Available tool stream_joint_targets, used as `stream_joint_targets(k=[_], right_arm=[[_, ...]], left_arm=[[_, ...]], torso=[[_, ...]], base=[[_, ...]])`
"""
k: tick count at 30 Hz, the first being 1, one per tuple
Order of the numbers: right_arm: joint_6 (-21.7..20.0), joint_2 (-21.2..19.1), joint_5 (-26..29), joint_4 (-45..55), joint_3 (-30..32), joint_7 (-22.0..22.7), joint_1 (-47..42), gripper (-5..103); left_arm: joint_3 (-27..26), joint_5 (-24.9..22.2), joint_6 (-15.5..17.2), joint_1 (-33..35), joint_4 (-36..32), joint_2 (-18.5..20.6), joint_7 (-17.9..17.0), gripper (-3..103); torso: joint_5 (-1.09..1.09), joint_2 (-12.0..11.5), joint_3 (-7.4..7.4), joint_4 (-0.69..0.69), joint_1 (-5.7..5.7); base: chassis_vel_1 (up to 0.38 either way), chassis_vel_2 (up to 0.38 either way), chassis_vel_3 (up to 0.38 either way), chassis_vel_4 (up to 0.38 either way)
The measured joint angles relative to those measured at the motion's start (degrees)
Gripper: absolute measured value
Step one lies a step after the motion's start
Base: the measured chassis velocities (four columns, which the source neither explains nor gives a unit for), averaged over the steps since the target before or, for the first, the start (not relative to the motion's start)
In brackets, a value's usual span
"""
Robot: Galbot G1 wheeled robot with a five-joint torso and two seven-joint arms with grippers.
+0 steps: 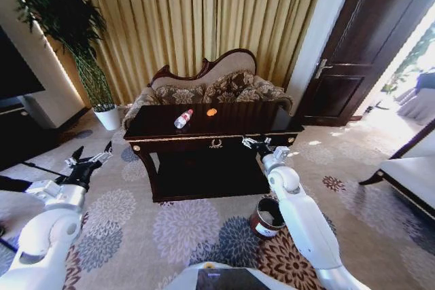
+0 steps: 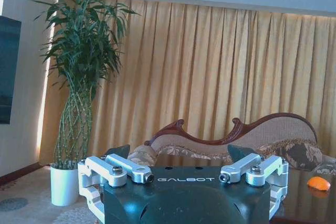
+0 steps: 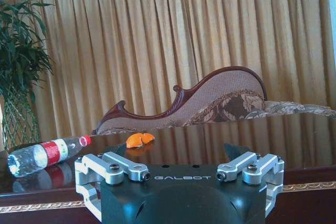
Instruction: Move to the front of the table and place the trash on the table into the trash bin.
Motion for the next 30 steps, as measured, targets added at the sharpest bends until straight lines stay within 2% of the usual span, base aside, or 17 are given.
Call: stream_joint_targets(k=[30], right_arm=[[-0.1, 0.1, -0.4, 0.6, 0.0, -0.5, -0.3, 100]], left_arm=[[0.7, 0.5, -0.3, 0.5, -0.6, -1.2, 0.6, 100]], torso=[[0.00, 0.0, 0.00, 0.00, 0.00]], base=[[-0.069, 0.064, 0.067, -0.067]])
